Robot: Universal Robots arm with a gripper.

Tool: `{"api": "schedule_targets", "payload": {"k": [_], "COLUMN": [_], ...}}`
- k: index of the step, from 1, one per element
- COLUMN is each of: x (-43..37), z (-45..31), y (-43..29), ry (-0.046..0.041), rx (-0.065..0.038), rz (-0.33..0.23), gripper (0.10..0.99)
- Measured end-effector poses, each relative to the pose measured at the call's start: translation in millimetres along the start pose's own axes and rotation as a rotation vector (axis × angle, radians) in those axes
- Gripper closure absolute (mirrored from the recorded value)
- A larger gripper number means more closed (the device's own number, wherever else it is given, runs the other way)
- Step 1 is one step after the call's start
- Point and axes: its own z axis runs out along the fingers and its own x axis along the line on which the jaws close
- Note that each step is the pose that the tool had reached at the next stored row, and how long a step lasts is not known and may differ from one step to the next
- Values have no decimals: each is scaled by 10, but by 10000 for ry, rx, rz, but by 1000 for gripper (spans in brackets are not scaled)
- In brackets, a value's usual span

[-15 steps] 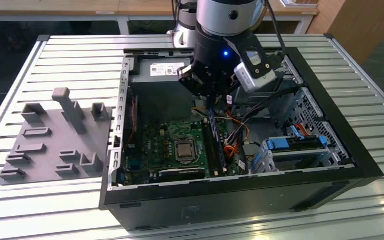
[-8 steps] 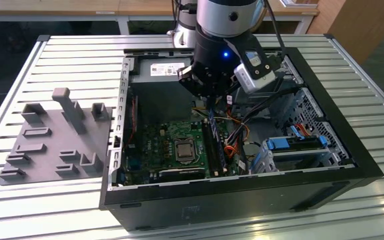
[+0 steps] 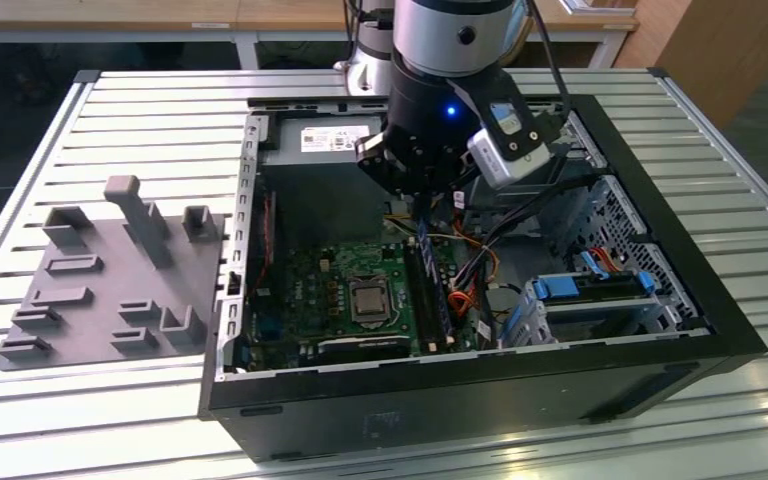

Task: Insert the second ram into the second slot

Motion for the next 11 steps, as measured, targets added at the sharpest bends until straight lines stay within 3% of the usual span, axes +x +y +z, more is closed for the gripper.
{"api": "schedule_targets", "payload": {"k": [8, 11], "x": [0, 1], "z": [13, 57], "y": [-1, -2], "ry": [0, 0], "rx": [0, 0], "rz": [0, 0], "gripper": [949, 949]}}
